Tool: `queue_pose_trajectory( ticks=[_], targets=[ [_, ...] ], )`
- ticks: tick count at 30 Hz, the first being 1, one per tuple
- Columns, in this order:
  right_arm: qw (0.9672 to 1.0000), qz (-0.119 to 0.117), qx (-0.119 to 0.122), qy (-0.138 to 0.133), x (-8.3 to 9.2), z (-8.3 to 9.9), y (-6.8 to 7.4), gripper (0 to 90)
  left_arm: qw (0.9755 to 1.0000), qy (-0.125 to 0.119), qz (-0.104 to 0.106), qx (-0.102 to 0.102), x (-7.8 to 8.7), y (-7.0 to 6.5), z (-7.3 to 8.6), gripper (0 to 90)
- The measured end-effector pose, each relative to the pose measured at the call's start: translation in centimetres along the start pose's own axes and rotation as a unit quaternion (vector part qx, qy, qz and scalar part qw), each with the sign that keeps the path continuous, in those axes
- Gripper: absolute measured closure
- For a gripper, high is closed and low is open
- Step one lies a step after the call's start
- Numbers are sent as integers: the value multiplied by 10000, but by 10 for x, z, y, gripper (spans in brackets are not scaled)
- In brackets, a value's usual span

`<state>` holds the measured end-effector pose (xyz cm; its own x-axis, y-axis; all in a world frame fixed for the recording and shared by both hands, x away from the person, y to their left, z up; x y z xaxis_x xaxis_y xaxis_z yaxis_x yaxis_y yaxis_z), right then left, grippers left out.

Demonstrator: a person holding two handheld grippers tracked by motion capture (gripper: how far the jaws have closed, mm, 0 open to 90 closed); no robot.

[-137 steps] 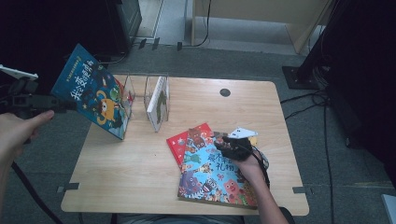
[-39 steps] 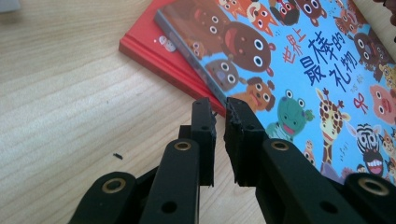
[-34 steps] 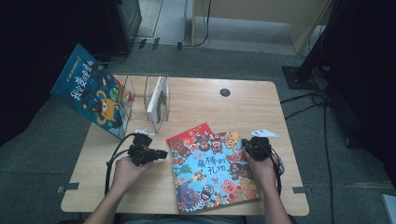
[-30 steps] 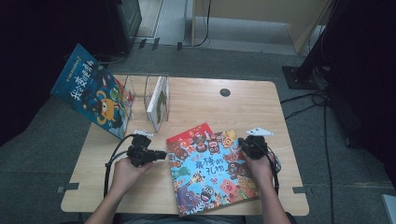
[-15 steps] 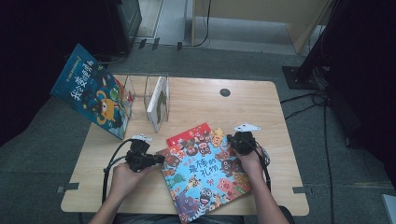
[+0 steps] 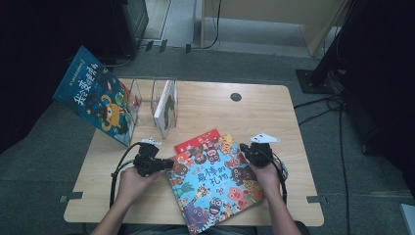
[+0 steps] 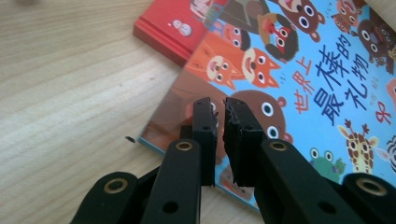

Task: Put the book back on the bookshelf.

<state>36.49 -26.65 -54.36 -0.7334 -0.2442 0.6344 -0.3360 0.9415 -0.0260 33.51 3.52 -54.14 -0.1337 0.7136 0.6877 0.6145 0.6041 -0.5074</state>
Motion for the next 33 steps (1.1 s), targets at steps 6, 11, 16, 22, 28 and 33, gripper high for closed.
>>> queue_pose_trajectory(
  ticks=[6,11,16,22,28,33],
  targets=[
    [10000,-22,59,64,15,15,2,900,10000,16,-59,38,6,11,-6,835],
    [9999,-10,66,97,23,23,3,900,10000,28,-84,-20,11,20,-9,834],
    [9998,-1,120,153,28,30,8,900,10000,-19,-72,-25,16,25,-9,830],
    [9999,92,28,144,31,32,0,900,10000,-12,-18,-47,19,20,-2,840],
    [9996,181,96,180,23,32,-2,900,10000,-20,-26,-16,24,15,12,843],
    [9995,172,104,234,17,31,-4,900,9999,88,-6,52,22,10,25,848]
  ],
)
Point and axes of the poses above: each handheld gripper's, and its own axes: x roughly backward along the jaws, z roughly out of its underside, y roughly to its left, the point moved 8 cm from there along -x, roughly forward along the jaws, and after that the axes turned 10 degrees about z, right-handed, at the moved point
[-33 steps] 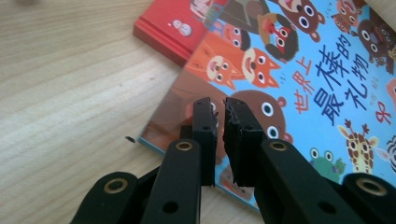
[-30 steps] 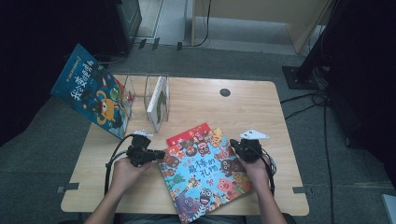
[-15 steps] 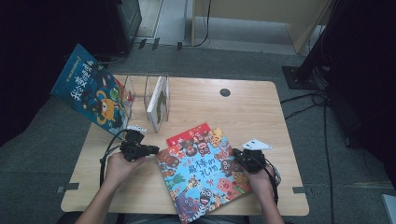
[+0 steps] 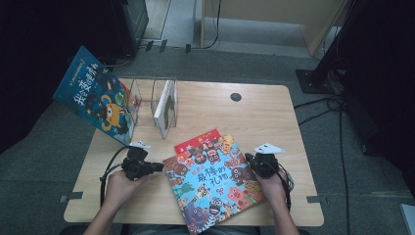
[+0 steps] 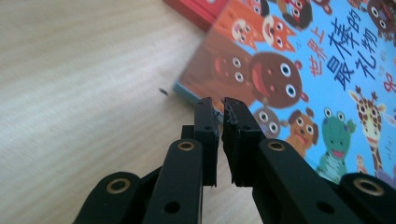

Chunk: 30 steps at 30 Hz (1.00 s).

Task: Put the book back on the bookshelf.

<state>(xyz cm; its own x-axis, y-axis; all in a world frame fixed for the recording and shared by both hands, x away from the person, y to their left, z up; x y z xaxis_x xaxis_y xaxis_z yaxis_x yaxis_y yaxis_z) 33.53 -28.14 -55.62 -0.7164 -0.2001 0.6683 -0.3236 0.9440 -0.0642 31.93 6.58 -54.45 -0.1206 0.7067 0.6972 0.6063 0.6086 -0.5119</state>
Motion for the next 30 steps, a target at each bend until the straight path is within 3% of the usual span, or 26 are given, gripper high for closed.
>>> queue_pose_trajectory(
  ticks=[5,8,13,18,22,30],
  targets=[
    [10000,-6,-3,11,-3,-2,0,900,10000,52,45,-17,-2,-5,10,856],
    [10000,-3,24,30,-5,-2,0,900,9997,207,122,-10,-8,-11,18,857],
    [10000,19,41,55,-6,-3,0,900,9991,419,-17,-117,-18,-16,25,869],
    [9999,16,-25,114,-7,-4,1,900,9992,380,-5,-85,-19,-17,26,900],
    [9999,64,-15,130,-9,-6,1,900,9993,311,165,84,-19,-15,26,900],
    [9997,175,-41,156,-13,-7,0,900,9994,115,200,251,-22,-10,19,900]
  ],
)
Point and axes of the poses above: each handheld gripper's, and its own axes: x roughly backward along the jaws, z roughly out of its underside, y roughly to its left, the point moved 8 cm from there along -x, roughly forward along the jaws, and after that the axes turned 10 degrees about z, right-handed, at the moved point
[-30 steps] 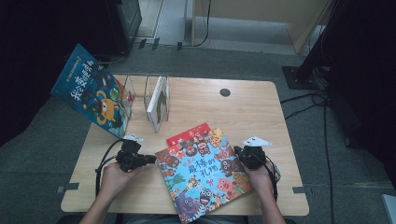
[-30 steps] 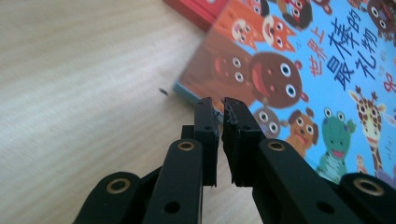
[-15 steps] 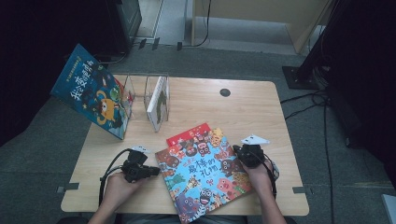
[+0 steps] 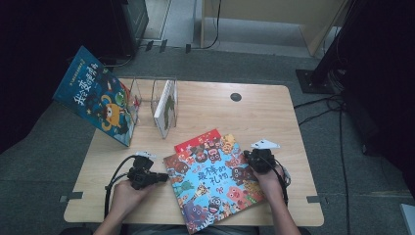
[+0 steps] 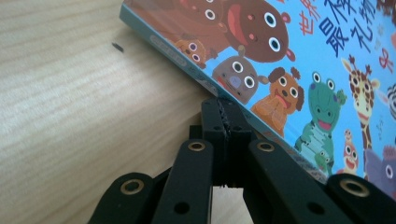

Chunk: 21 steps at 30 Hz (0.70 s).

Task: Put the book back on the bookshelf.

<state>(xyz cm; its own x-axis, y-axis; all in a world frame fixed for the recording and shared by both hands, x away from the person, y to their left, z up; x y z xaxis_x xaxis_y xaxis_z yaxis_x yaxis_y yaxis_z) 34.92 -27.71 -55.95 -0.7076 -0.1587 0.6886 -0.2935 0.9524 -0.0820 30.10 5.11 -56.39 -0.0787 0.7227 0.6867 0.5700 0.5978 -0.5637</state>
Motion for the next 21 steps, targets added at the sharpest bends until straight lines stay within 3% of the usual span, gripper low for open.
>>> queue_pose_trajectory(
  ticks=[13,17,21],
  targets=[
    [9997,149,-171,23,-6,-4,-6,900,9994,-257,73,205,-4,15,-21,900],
    [9997,184,-187,22,-7,-5,-5,900,9998,-190,-49,105,-4,17,-25,900],
    [9995,237,-184,27,-10,-7,-5,900,9996,-240,-46,151,-3,20,-28,900]
  ],
)
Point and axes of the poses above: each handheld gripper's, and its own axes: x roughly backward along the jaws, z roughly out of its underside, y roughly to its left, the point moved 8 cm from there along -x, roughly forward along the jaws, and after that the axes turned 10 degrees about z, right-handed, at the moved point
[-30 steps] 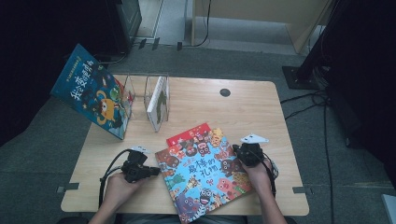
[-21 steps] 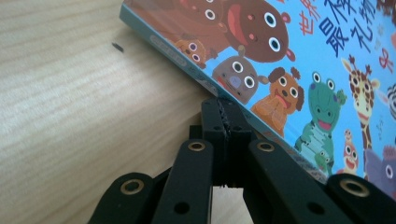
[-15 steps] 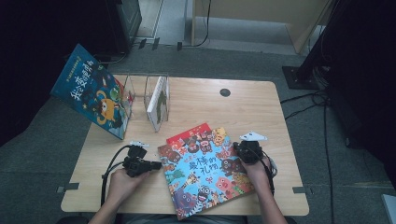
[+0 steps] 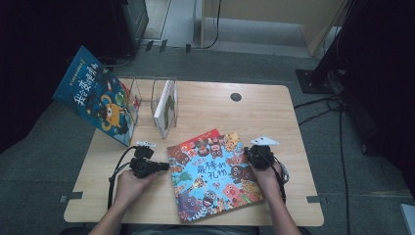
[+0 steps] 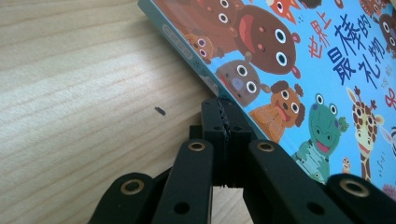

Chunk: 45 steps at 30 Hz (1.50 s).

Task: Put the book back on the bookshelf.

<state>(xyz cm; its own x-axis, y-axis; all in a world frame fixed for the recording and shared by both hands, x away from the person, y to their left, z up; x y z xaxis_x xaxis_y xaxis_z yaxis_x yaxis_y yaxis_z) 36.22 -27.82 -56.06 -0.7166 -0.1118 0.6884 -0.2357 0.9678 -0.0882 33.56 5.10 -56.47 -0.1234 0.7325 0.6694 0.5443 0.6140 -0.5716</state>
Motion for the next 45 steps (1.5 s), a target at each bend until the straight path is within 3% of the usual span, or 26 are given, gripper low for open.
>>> queue_pose_trajectory(
  ticks=[11,15,20,23,24,27,33,40,45],
  targets=[
    [9999,66,86,-39,-6,-8,8,900,9997,-168,-101,162,5,12,-7,900],
    [9999,68,121,-99,-11,-13,13,900,9993,-210,-224,193,9,19,-11,900],
    [9997,16,184,-187,-15,-19,16,900,9990,-350,-128,231,13,23,-14,900],
    [9995,-110,144,-243,-15,-21,14,900,9987,-465,-5,212,18,20,-16,882],
    [9994,-164,127,-281,-14,-21,14,900,9987,-465,-77,172,20,19,-15,879],
    [9989,-241,104,-400,-9,-24,14,900,9992,-357,-163,29,23,14,-7,897],
    [9986,-314,247,-358,-3,-20,18,900,9996,-271,-35,-121,25,-2,8,900],
    [9983,-358,297,-355,-3,-19,21,900,9995,-111,34,-293,16,-17,22,900],
    [9982,-387,254,-369,-3,-18,21,900,9996,-45,150,-237,16,-18,29,900]
  ],
)
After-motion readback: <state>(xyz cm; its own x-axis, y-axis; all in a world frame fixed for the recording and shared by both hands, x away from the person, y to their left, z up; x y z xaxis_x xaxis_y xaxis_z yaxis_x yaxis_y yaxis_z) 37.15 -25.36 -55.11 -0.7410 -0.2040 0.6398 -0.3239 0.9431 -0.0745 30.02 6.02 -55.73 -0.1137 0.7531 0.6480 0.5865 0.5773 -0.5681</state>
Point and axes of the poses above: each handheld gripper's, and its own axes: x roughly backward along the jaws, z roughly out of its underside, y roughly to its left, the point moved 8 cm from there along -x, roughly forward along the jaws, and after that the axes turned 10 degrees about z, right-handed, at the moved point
